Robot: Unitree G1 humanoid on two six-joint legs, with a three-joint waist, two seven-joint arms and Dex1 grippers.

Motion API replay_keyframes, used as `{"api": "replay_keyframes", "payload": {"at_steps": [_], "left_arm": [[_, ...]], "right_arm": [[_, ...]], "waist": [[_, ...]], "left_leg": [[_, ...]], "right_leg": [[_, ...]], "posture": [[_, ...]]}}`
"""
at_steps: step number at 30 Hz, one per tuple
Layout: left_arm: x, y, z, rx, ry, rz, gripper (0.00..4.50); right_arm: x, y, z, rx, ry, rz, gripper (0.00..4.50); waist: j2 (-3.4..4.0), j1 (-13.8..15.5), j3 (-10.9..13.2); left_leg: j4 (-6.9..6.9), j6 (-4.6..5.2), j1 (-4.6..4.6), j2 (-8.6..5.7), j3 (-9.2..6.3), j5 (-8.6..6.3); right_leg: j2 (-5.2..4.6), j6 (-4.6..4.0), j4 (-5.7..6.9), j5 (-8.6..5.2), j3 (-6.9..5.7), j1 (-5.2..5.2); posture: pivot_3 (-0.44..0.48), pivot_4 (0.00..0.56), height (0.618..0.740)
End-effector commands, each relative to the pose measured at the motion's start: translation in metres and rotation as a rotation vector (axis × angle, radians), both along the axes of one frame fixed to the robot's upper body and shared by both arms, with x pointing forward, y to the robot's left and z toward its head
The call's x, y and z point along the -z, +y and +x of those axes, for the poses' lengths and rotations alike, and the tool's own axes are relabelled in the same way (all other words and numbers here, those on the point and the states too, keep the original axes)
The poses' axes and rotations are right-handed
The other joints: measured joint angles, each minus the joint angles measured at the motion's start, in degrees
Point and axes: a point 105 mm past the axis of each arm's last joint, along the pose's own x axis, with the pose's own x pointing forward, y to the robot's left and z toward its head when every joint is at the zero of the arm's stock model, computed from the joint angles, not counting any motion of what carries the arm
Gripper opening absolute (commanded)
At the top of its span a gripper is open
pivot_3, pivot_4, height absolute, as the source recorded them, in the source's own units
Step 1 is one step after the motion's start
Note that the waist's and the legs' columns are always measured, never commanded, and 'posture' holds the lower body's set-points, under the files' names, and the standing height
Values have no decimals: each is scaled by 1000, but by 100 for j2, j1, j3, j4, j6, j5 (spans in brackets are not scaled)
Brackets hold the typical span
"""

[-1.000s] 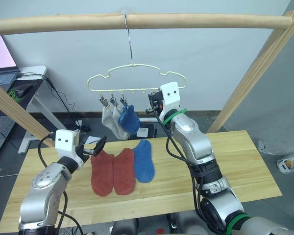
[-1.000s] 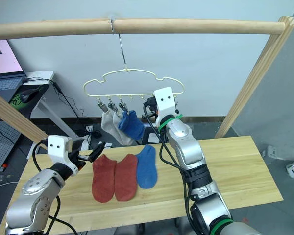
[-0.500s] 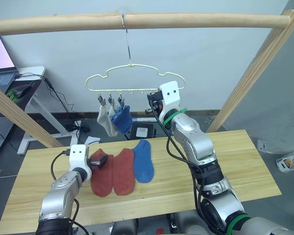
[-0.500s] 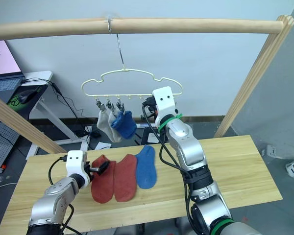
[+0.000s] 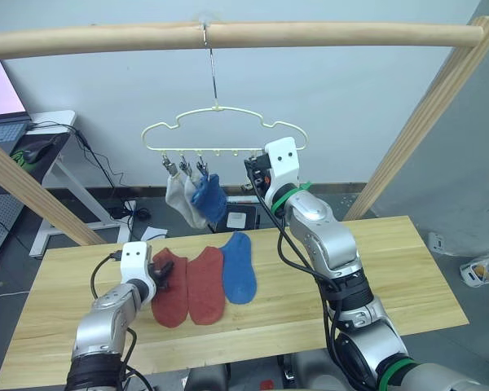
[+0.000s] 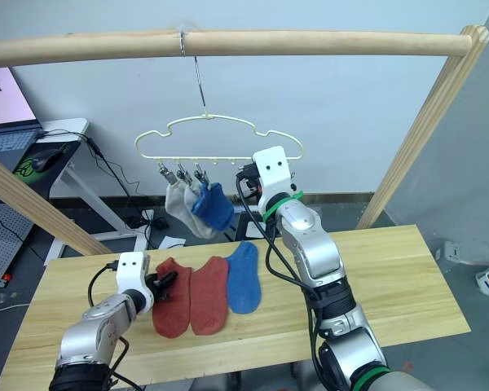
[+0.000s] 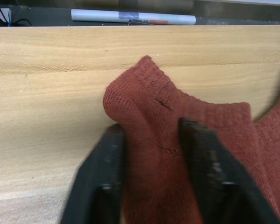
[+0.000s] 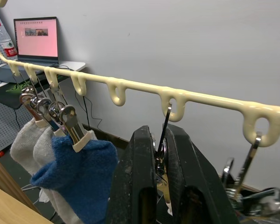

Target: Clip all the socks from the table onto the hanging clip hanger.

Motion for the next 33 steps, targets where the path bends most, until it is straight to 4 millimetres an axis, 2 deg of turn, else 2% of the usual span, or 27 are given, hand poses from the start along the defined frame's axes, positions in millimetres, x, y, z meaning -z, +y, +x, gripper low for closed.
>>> {"api": "replay_keyframes", "payload": {"at_steps": [1, 4, 9, 12, 14, 20, 33], "left_arm": [[-9, -3, -2, 1, -65, -23, 843], [-32, -11, 1, 38, -184, -42, 17], [-85, -45, -6, 257, -379, -38, 0], [-117, -76, -11, 405, -493, -85, 0], [-131, -93, -14, 489, -540, -113, 0], [-140, -126, -14, 628, -612, -119, 0], [-140, -153, 24, 672, -759, -8, 0]], "right_arm": [[-15, 3, -6, -20, -50, 22, 7], [-15, 3, -7, -21, -50, 22, 7], [-15, 2, -7, -20, -50, 20, 7], [-16, 1, -6, -19, -50, 23, 7], [-17, 1, -6, -17, -49, 28, 7], [-20, 2, -9, -25, -45, 44, 7], [-25, 5, -15, -42, -27, 69, 7]], "waist": [[0, -3, 0], [1, -1, 1], [4, -1, 4], [9, 4, 8], [10, 0, 8], [13, -4, 10], [17, -12, 12]], "left_leg": [[0, 0, 0, 1, 0, 0], [-1, 0, -4, 3, 0, 0], [-6, 0, -9, 4, -6, 0], [-5, 0, -7, 0, -3, 0], [-5, 0, -6, -3, 1, 0], [-5, 0, -5, -8, 8, 0], [-7, 1, -9, -12, 17, 0]], "right_leg": [[0, 0, -1, 0, 0, 0], [-2, 0, -7, 0, 3, -1], [-2, 0, -11, 0, 15, -1], [-2, 0, -13, 0, 19, 1], [-2, 1, -16, -1, 20, 3], [10, 1, -18, -1, 17, 3], [20, 1, -24, -1, 16, 2]], "posture": [[-37, 190, 740], [-37, 190, 740], [-42, 187, 740], [-37, 185, 740], [-35, 185, 740], [-43, 181, 740], [-64, 180, 740]]}}
